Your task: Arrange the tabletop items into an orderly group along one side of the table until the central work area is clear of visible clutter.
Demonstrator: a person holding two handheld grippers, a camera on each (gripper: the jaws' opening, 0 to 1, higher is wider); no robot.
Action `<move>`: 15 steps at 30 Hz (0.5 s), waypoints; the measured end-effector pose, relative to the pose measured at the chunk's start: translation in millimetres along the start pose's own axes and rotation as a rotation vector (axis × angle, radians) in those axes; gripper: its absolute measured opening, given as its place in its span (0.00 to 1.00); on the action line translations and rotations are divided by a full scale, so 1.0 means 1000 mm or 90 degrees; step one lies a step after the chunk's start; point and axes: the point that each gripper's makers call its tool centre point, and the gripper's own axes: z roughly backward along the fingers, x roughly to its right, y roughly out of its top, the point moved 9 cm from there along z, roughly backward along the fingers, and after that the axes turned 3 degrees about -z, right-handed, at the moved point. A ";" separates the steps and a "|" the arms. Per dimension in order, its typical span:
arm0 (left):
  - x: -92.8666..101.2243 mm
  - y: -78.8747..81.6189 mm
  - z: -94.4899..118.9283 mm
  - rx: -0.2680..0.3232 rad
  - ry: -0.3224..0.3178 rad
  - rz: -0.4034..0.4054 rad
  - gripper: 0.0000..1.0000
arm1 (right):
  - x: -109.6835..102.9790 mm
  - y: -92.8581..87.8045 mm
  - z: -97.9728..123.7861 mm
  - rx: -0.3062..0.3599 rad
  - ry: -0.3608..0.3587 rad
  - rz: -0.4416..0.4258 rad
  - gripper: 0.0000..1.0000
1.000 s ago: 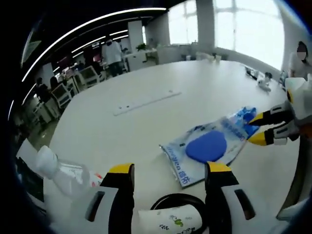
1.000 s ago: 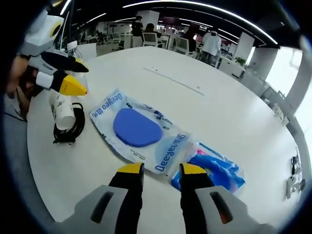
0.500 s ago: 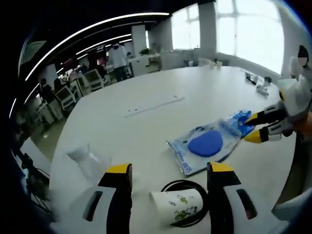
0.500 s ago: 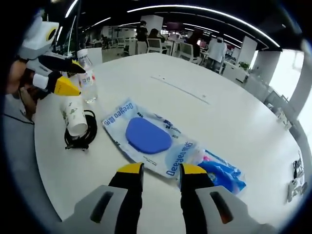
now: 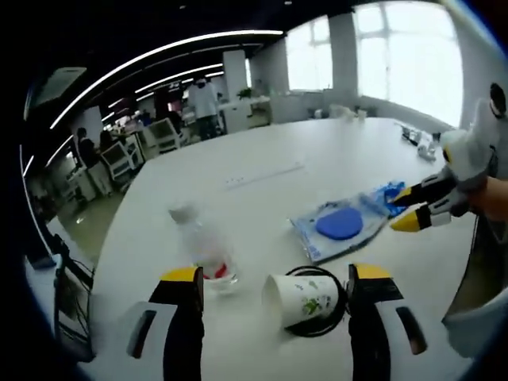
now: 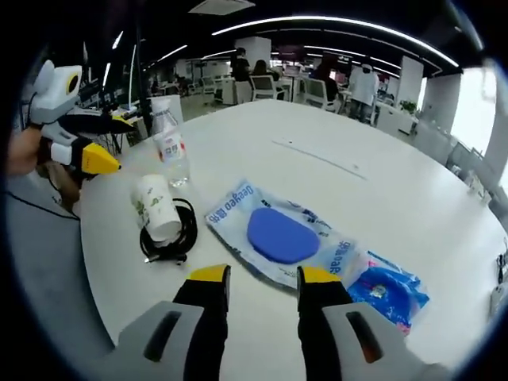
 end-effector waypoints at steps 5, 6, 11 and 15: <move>-0.002 -0.008 0.018 0.019 0.003 0.016 0.78 | -0.012 0.012 -0.001 0.037 0.039 0.015 0.34; -0.002 -0.009 0.022 0.023 0.003 0.020 0.80 | -0.014 0.012 -0.001 0.042 0.044 0.016 0.34; -0.006 -0.018 0.040 0.050 0.003 0.064 0.87 | -0.021 0.019 -0.004 0.066 0.073 0.017 0.36; -0.004 -0.022 0.052 0.058 -0.002 0.073 0.94 | -0.028 0.021 -0.005 0.076 0.090 0.024 0.38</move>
